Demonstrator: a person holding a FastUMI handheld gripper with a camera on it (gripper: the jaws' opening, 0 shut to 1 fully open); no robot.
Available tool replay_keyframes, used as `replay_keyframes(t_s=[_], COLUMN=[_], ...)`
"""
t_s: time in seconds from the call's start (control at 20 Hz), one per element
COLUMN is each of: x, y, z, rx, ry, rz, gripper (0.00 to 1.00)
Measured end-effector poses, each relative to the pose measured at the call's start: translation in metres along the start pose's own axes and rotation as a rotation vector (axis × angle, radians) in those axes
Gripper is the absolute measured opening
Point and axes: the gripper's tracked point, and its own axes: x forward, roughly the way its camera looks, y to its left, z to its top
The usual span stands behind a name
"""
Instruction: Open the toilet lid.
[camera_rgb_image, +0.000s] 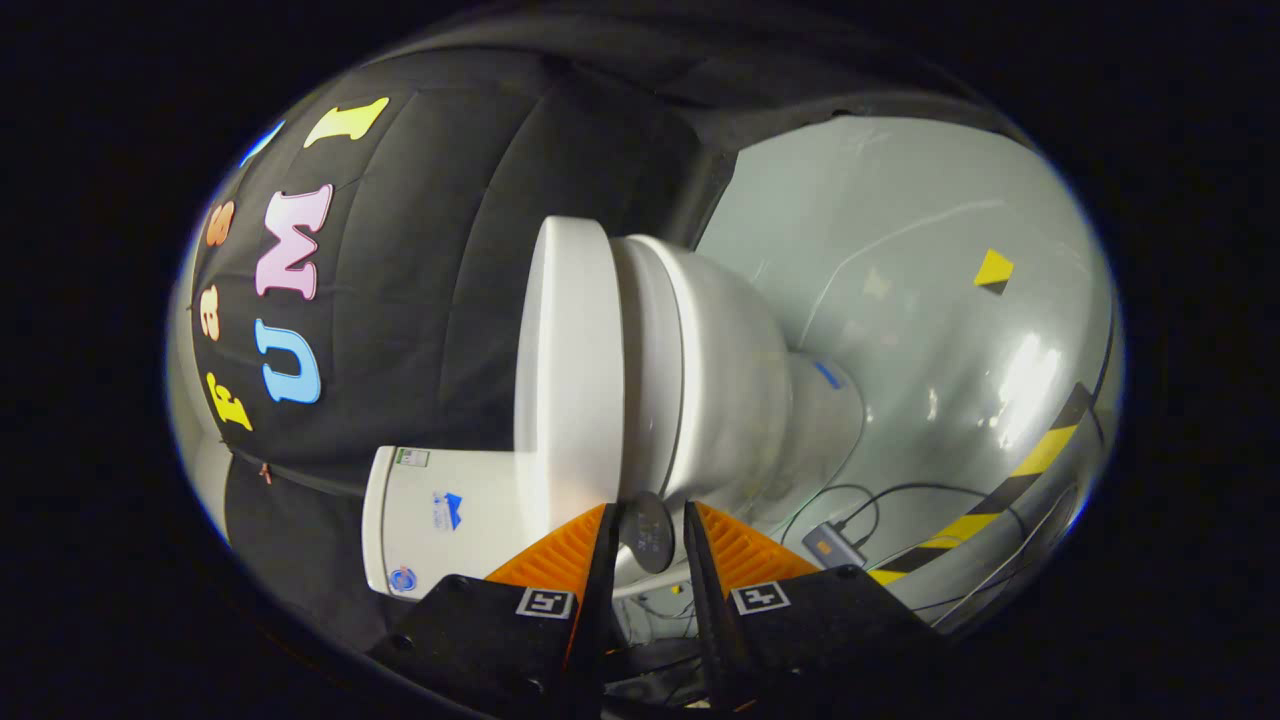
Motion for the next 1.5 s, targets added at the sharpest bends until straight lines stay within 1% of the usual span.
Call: replay_keyframes(t_s=[0.05, 0.1, 0.15, 0.2, 0.25, 0.3, 0.4, 0.5, 0.6, 0.7, 0.75, 0.9, 1.15, 1.3, 1.5], x=[-0.003, 0.0, 0.007, 0.005, 0.008, 0.003, 0.002, 0.0, -0.009, -0.019, -0.023, -0.034, -0.051, -0.054, -0.058], y=[-0.002, -0.004, -0.005, -0.001, 0.002, 0.004, 0.003, 0.006, 0.021, 0.044, 0.056, 0.096, 0.168, 0.19, 0.213], z=[-0.001, 0.002, 0.004, 0.0, 0.002, 0.006, 0.005, 0.004, 0.006, 0.007, 0.006, -0.002, -0.022, -0.035, -0.048], rx=[-0.021, 0.009, -0.018, -0.061, -0.061, -0.072, -0.095, -0.144, -0.182, -0.216, -0.25, -0.369, -0.505, -0.572, -0.624], ry=[0.008, -0.016, -0.002, -0.004, -0.028, -0.01, -0.022, -0.05, -0.078, -0.106, -0.123, -0.173, -0.244, -0.302, -0.375], rz=[-0.011, -0.012, -0.009, -0.001, 0.016, 0.008, -0.027, -0.082, -0.096, -0.096, -0.11, -0.191, -0.27, -0.368, -0.408], gripper=[0.43, 0.29, 0.16, 0.16, 0.16, 0.13, 0.05, 0.05, 0.05, 0.05, 0.05, 0.05, 0.05, 0.05, 0.05])
